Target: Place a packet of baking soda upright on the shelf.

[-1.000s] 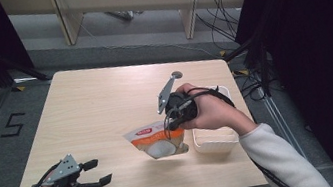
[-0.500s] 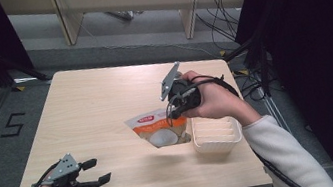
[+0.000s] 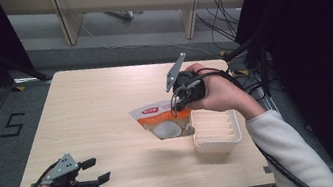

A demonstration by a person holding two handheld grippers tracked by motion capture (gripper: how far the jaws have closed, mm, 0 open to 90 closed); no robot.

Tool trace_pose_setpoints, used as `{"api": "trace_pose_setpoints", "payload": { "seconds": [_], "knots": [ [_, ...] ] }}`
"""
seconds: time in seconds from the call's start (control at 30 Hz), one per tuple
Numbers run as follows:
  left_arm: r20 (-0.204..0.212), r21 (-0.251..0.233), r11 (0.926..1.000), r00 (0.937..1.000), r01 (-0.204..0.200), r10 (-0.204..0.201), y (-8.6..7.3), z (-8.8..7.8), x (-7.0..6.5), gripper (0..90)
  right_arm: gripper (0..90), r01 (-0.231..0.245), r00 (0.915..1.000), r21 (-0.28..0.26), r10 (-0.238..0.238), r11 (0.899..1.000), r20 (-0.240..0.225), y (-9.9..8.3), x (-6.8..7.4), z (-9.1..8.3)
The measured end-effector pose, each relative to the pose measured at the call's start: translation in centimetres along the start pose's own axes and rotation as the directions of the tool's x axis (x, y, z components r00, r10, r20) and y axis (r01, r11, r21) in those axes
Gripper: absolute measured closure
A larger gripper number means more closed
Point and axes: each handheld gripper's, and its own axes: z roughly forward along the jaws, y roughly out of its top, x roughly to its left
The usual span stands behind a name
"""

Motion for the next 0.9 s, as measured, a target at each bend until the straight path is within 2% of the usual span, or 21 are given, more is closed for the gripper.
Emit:
{"api": "trace_pose_setpoints", "payload": {
  "seconds": [0.1, 0.23, 0.3, 0.33, 0.4, 0.43, 0.47, 0.5, 0.53, 0.6, 0.73, 0.77, 0.83, 0.87, 0.9],
  "knots": [
    [-0.002, -0.005, 1.0000, 1.0000, 0.000, 0.000, 0.0, 0.0, 0.0, 24.7, 90.0, -0.018, 0.9998, 0.008, 0.018, 1.000, 0.008, -0.1, -0.4, -0.3],
    [-0.006, -0.004, 1.0000, 1.0000, 0.001, -0.001, 0.0, 0.0, 0.0, 24.6, 90.0, -0.021, 0.9997, 0.009, 0.021, 1.000, 0.013, -0.2, -0.8, -0.6],
    [-0.007, -0.003, 1.0000, 1.0000, 0.001, -0.001, 0.0, 0.0, 0.1, 24.5, 90.0, 0.002, 0.9999, 0.000, -0.002, 1.000, 0.011, -0.3, -1.2, -0.7],
    [-0.002, -0.007, 1.0000, 1.0000, 0.004, -0.004, 0.0, 0.0, 0.1, 24.5, 90.0, -0.043, 0.9990, 0.012, 0.043, 0.999, 0.014, -0.5, -1.3, -0.9],
    [-0.002, -0.008, 0.9998, 0.9998, 0.018, -0.018, 0.0, -0.1, 0.1, 24.3, 90.0, -0.050, 0.9987, 0.007, 0.050, 0.999, 0.009, -0.6, -1.5, -1.0],
    [-0.002, -0.006, 1.0000, 1.0000, 0.001, -0.001, 0.0, -0.1, 0.2, 24.2, 90.0, -0.013, 0.9999, -0.002, 0.013, 1.000, 0.003, -0.6, -1.9, -1.0],
    [-0.002, -0.006, 1.0000, 1.0000, 0.001, -0.001, 0.0, -0.1, 0.2, 24.2, 90.0, -0.013, 0.9999, -0.002, 0.013, 1.000, 0.003, -0.6, -1.9, -1.0],
    [-0.003, -0.006, 1.0000, 1.0000, 0.000, 0.000, 0.0, -0.1, 0.2, 24.2, 90.0, -0.065, 0.9978, 0.009, 0.065, 0.998, 0.009, -0.7, -1.7, -1.1],
    [-0.002, -0.007, 1.0000, 1.0000, 0.000, 0.000, 0.0, -0.1, 0.2, 24.1, 90.0, -0.020, 0.9997, 0.000, 0.020, 1.000, 0.012, -0.8, -2.0, -1.1],
    [-0.004, -0.006, 1.0000, 1.0000, 0.000, 0.000, 0.0, -0.1, 0.2, 24.1, 90.0, -0.064, 0.9979, 0.008, 0.064, 0.998, 0.009, -0.9, -2.1, -1.3],
    [-0.004, -0.008, 1.0000, 1.0000, 0.000, 0.000, 0.0, -0.1, 0.2, 24.0, 90.0, -0.048, 0.9986, 0.010, 0.048, 0.999, 0.020, -1.1, -2.5, -1.4],
    [-0.004, -0.008, 1.0000, 1.0000, 0.000, 0.000, 0.0, -0.1, 0.2, 24.0, 90.0, -0.031, 0.9989, 0.009, 0.031, 0.999, 0.034, -1.2, -2.6, -1.4],
    [-0.005, -0.007, 1.0000, 1.0000, -0.001, 0.001, 0.0, -0.1, 0.2, 24.0, 90.0, -0.071, 0.9973, 0.017, 0.070, 0.997, 0.022, -1.3, -2.6, -1.5],
    [-0.005, -0.007, 1.0000, 1.0000, -0.001, 0.000, 0.0, -0.1, 0.2, 24.0, 90.0, -0.057, 0.9982, 0.017, 0.056, 0.998, 0.022, -1.4, -2.7, -1.6],
    [-0.005, -0.007, 1.0000, 1.0000, 0.000, 0.000, 0.0, -0.1, 0.2, 24.0, 90.0, -0.064, 0.9976, 0.021, 0.063, 0.998, 0.027, -1.4, -2.8, -1.6]
  ]
}}
